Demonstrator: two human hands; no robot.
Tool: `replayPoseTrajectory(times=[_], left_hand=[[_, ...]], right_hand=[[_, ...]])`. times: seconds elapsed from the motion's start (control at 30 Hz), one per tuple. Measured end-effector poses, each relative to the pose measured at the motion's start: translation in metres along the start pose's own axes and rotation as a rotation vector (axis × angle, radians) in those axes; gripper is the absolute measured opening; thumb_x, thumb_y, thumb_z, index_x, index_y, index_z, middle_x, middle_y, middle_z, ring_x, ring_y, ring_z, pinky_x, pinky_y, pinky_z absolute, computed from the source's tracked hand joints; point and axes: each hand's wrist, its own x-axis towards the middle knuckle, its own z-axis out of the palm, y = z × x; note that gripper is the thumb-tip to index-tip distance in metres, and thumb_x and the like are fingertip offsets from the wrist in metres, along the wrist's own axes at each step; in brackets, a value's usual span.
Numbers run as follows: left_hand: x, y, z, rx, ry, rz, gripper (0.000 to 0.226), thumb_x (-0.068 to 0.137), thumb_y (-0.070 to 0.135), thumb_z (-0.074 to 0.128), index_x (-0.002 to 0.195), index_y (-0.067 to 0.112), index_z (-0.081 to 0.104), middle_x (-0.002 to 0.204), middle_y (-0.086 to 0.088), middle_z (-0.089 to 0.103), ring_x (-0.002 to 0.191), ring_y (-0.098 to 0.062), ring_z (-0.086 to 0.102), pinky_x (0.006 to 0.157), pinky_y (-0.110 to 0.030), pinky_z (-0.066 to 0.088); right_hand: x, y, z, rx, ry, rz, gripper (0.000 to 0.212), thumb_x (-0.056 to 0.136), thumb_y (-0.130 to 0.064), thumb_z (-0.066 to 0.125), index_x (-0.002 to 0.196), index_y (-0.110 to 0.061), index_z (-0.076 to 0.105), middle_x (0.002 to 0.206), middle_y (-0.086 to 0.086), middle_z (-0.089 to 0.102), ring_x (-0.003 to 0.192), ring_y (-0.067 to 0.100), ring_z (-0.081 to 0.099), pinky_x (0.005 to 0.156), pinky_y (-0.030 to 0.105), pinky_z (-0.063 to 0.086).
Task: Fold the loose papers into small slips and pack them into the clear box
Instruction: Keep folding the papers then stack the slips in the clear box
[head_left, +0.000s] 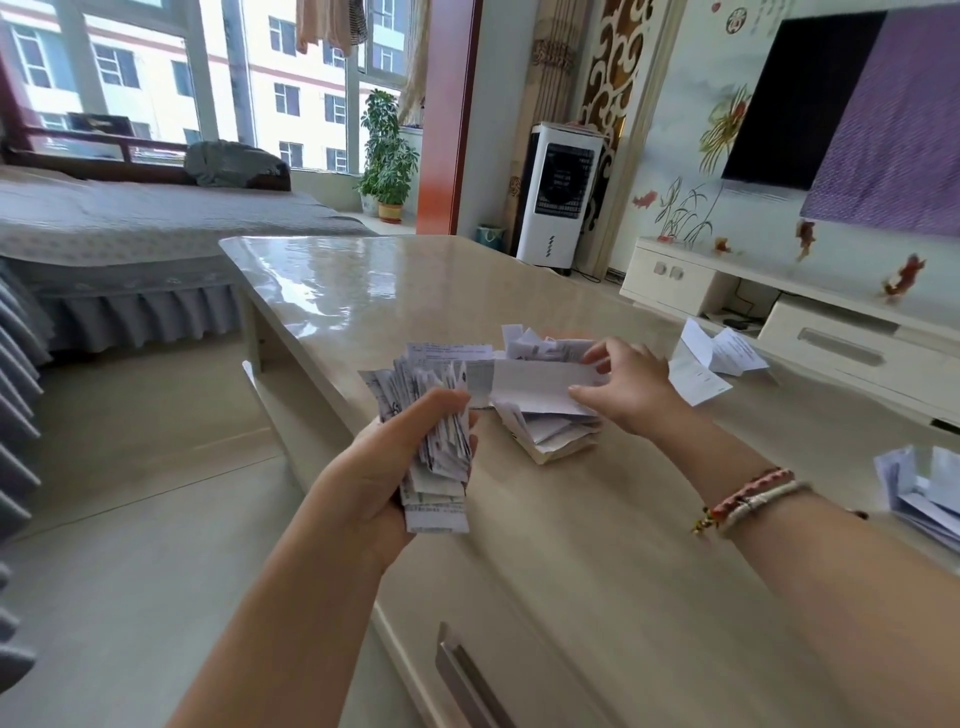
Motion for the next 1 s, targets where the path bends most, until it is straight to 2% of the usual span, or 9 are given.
replayPoseTrajectory(times=[0.13, 0.3, 0.4, 0.53, 0.6, 0.7, 0.8, 0.9, 1.0], left_hand=[[0.002, 0.002, -0.003, -0.054, 0.029, -0.005, 0.038, 0.08, 0.016, 0.072, 0.115, 0.002, 0.065, 0.089, -0.011, 0.068, 0.074, -0.02, 0.066, 0.061, -0.025, 0.058], [0.004, 0.001, -0.004, -0.055, 0.057, 0.015, 0.042, 0.079, 0.016, 0.073, 0.119, 0.003, 0.064, 0.088, -0.012, 0.066, 0.071, -0.019, 0.064, 0.06, -0.024, 0.058], [0.006, -0.002, -0.003, -0.056, 0.059, 0.012, 0.047, 0.08, 0.016, 0.073, 0.124, 0.002, 0.061, 0.085, -0.012, 0.064, 0.067, -0.019, 0.062, 0.058, -0.024, 0.056], [0.006, -0.002, -0.002, -0.048, 0.054, 0.002, 0.036, 0.082, 0.016, 0.071, 0.114, 0.002, 0.064, 0.076, -0.009, 0.065, 0.059, -0.018, 0.062, 0.052, -0.023, 0.055], [0.005, -0.002, -0.001, -0.053, 0.044, -0.005, 0.025, 0.083, 0.016, 0.07, 0.104, 0.004, 0.064, 0.072, -0.009, 0.065, 0.055, -0.017, 0.063, 0.048, -0.023, 0.053], [0.006, -0.003, -0.002, -0.043, 0.079, 0.003, 0.03, 0.081, 0.018, 0.072, 0.107, 0.004, 0.066, 0.075, -0.008, 0.066, 0.059, -0.017, 0.063, 0.051, -0.024, 0.054], [0.007, -0.003, -0.003, -0.04, 0.094, 0.017, 0.032, 0.08, 0.019, 0.073, 0.109, 0.006, 0.065, 0.076, -0.007, 0.066, 0.06, -0.017, 0.063, 0.052, -0.024, 0.055], [0.007, -0.004, -0.001, -0.038, 0.094, 0.032, 0.039, 0.08, 0.019, 0.073, 0.115, 0.004, 0.065, 0.076, -0.008, 0.065, 0.059, -0.017, 0.061, 0.053, -0.024, 0.055], [0.006, -0.005, 0.001, -0.048, 0.102, 0.036, 0.044, 0.08, 0.019, 0.074, 0.12, 0.003, 0.065, 0.079, -0.007, 0.066, 0.061, -0.015, 0.062, 0.061, -0.026, 0.056]], right_hand=[[-0.005, 0.003, 0.004, -0.01, 0.039, -0.12, 0.035, 0.083, -0.037, 0.069, 0.111, -0.019, 0.058, 0.125, 0.006, 0.049, 0.12, 0.029, 0.037, 0.092, 0.033, 0.033], [-0.028, 0.004, 0.001, 0.017, 0.024, -0.386, 0.043, 0.079, -0.04, 0.075, 0.111, -0.02, 0.056, 0.112, -0.006, 0.05, 0.111, 0.017, 0.038, 0.091, 0.035, 0.035], [-0.034, 0.003, 0.003, 0.021, 0.006, -0.423, 0.041, 0.075, -0.034, 0.078, 0.108, -0.021, 0.057, 0.102, -0.011, 0.047, 0.106, 0.013, 0.037, 0.087, 0.031, 0.032], [-0.037, 0.0, 0.013, -0.042, 0.116, -0.546, 0.024, 0.077, -0.018, 0.07, 0.099, -0.019, 0.06, 0.091, -0.005, 0.057, 0.101, 0.019, 0.049, 0.089, 0.04, 0.04], [-0.041, -0.001, 0.016, -0.052, 0.157, -0.646, 0.023, 0.078, -0.009, 0.068, 0.099, -0.016, 0.063, 0.087, -0.007, 0.058, 0.097, 0.018, 0.053, 0.082, 0.033, 0.036], [-0.047, -0.001, 0.022, -0.116, 0.242, -0.752, 0.017, 0.077, -0.005, 0.067, 0.087, -0.017, 0.062, 0.081, -0.004, 0.065, 0.084, 0.022, 0.06, 0.072, 0.03, 0.035], [-0.05, -0.003, 0.016, 0.047, 0.326, -0.619, 0.012, 0.088, -0.011, 0.06, 0.083, -0.017, 0.051, 0.068, -0.001, 0.06, 0.062, 0.019, 0.059, 0.057, 0.033, 0.044], [-0.052, -0.008, -0.003, 0.36, 0.364, -0.402, 0.013, 0.092, -0.011, 0.056, 0.087, -0.016, 0.044, 0.065, -0.002, 0.054, 0.056, 0.006, 0.052, 0.051, 0.021, 0.039], [-0.06, -0.013, -0.024, 0.803, 0.185, -0.143, 0.013, 0.096, -0.007, 0.05, 0.098, -0.018, 0.045, 0.08, 0.005, 0.058, 0.054, 0.012, 0.054, 0.054, 0.02, 0.045]])
